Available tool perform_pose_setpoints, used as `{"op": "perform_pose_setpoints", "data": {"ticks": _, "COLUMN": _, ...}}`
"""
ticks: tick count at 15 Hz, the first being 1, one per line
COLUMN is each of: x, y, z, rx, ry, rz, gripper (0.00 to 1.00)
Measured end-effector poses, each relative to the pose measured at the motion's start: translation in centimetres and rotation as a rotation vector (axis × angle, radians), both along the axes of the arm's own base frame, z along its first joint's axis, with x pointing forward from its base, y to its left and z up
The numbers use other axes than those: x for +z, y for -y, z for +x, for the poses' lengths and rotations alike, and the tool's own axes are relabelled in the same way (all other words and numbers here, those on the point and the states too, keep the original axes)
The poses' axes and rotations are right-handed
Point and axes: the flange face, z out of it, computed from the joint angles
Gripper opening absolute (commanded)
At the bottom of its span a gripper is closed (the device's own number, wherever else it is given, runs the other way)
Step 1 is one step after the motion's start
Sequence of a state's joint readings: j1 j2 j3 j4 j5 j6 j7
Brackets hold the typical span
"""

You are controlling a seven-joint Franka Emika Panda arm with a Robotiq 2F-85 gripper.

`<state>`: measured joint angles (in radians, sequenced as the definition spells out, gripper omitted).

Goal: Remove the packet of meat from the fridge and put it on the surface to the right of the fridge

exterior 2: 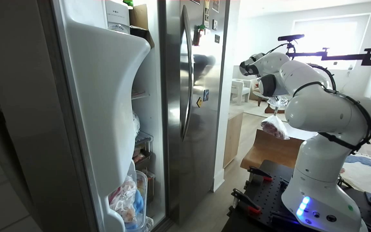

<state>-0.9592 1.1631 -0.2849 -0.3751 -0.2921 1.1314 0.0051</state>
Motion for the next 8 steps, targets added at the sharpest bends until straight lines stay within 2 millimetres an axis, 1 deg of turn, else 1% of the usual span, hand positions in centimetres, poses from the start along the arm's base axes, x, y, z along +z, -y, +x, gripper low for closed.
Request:
{"op": "perform_pose_setpoints", "data": {"ticks": 2, "x": -1.4, "y": 0.2, "z": 0.2, "rx": 0.006, "ry": -0.003, "rz": 0.004, "gripper": 0.0}}
{"op": "perform_pose_setpoints", "data": {"ticks": 6, "x": -6.1, "y": 0.4, "z": 0.7, "rx": 0.022, "ry": -0.027, "rz": 0.033, "gripper": 0.0}}
{"op": "perform_pose_setpoints", "data": {"ticks": 8, "x": -8.0, "y": 0.5, "z": 0.7, "rx": 0.03, "ry": -0.036, "rz": 0.043, "gripper": 0.0}}
